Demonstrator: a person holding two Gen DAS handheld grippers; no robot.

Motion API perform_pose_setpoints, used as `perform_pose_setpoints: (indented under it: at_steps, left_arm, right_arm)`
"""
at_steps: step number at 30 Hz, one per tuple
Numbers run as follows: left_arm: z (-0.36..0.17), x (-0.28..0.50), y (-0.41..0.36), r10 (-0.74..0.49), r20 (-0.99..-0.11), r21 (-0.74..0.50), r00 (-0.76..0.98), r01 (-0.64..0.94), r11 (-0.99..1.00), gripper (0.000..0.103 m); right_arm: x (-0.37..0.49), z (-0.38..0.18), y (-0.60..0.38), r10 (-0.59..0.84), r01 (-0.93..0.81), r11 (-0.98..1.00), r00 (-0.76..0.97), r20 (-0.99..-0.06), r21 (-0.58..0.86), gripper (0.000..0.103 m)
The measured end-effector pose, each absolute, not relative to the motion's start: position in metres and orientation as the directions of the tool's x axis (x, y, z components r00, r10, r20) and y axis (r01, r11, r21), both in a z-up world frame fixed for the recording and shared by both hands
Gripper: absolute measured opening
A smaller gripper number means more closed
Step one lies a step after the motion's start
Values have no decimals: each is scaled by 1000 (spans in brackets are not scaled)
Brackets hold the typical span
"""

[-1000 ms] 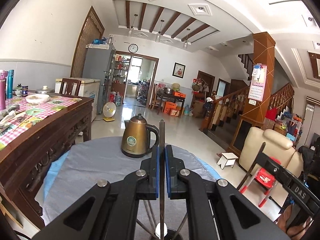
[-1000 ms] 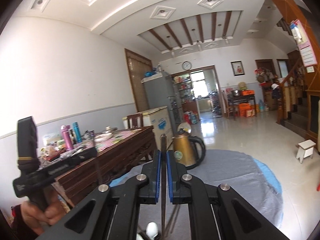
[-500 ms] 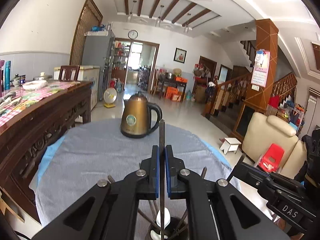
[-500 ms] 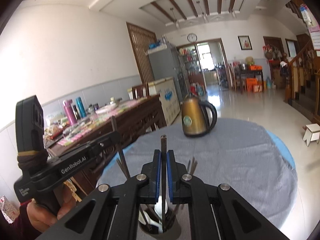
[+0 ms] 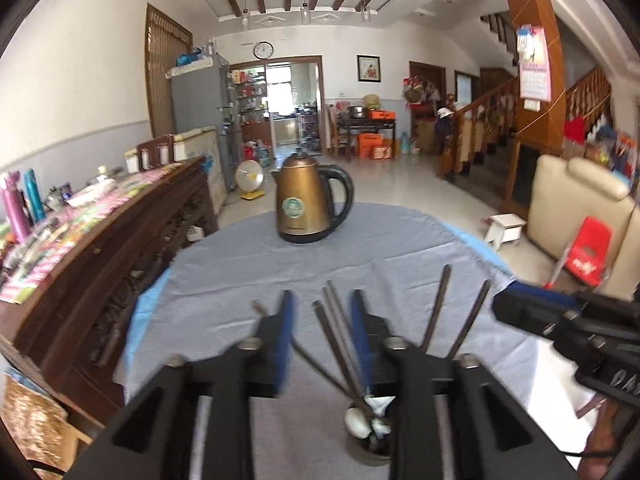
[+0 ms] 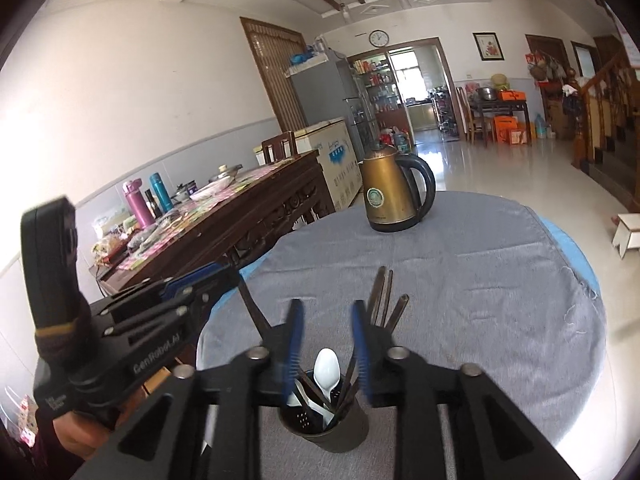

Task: Organize utensils
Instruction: 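Open both tools to release the chopsticks into the cup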

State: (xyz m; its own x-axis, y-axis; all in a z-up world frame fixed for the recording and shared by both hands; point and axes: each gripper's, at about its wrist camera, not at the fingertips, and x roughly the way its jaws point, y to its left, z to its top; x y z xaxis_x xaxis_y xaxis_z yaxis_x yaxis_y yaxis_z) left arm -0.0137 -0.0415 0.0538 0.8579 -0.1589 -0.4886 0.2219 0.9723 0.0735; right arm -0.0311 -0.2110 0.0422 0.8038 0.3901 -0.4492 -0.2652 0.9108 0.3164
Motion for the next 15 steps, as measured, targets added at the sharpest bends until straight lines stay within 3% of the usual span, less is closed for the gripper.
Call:
perform_pose_setpoints:
  at_steps: [1, 5, 9, 15]
  left_arm:
    - [54, -15, -40, -144, -482, 86, 865, 210, 974, 48]
    - [57, -19, -34, -85, -454, 138, 887, 164, 977, 50]
    - [61, -21, -28, -44, -436, 160, 899, 125, 979, 59]
    - [65, -23, -22, -5, -418, 180, 909, 88, 980, 62]
  right_arm:
    - [-32, 43, -213, 388, -262, 911, 808, -443, 320, 35]
    - [-36, 46, -217, 378, -255, 913, 822, -426, 320, 35]
    - [-37, 48, -217, 376, -252, 913, 827, -419, 322, 35]
    - [-36, 49, -216, 375, -252, 913, 827, -420, 320, 35]
